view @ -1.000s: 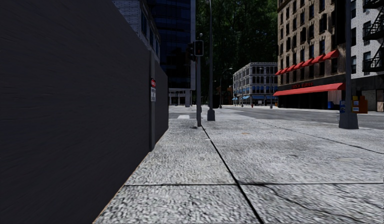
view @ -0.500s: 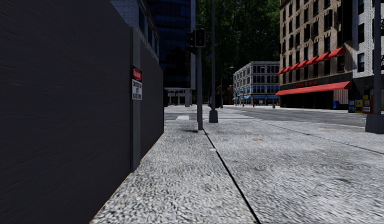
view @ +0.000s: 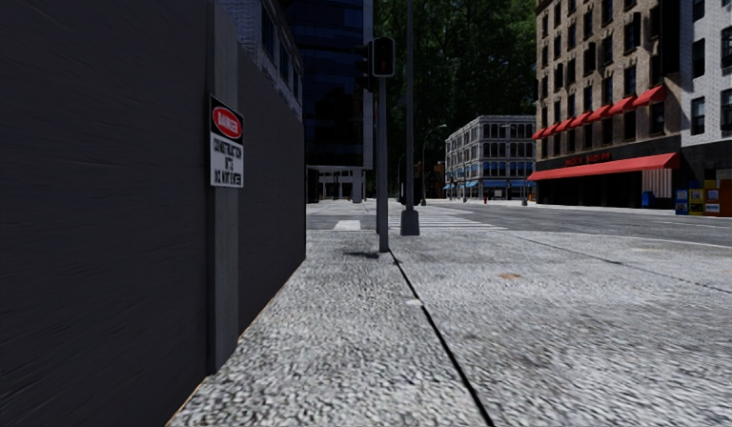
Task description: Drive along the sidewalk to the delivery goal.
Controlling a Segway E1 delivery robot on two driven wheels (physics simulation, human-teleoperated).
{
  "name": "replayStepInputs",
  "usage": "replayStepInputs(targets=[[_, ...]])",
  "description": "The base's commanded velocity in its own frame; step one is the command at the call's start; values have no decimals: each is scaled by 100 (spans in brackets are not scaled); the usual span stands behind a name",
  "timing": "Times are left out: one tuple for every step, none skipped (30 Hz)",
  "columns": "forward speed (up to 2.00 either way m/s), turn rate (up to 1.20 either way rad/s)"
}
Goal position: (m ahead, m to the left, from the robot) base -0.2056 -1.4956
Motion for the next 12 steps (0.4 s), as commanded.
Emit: replayStepInputs(targets=[[0, 0], [0, 0], [0, 0], [0, 0], [0, 0], [0, 0], [0, 0], [0, 0], [0, 0], [0, 0], [0, 0], [0, 0]])
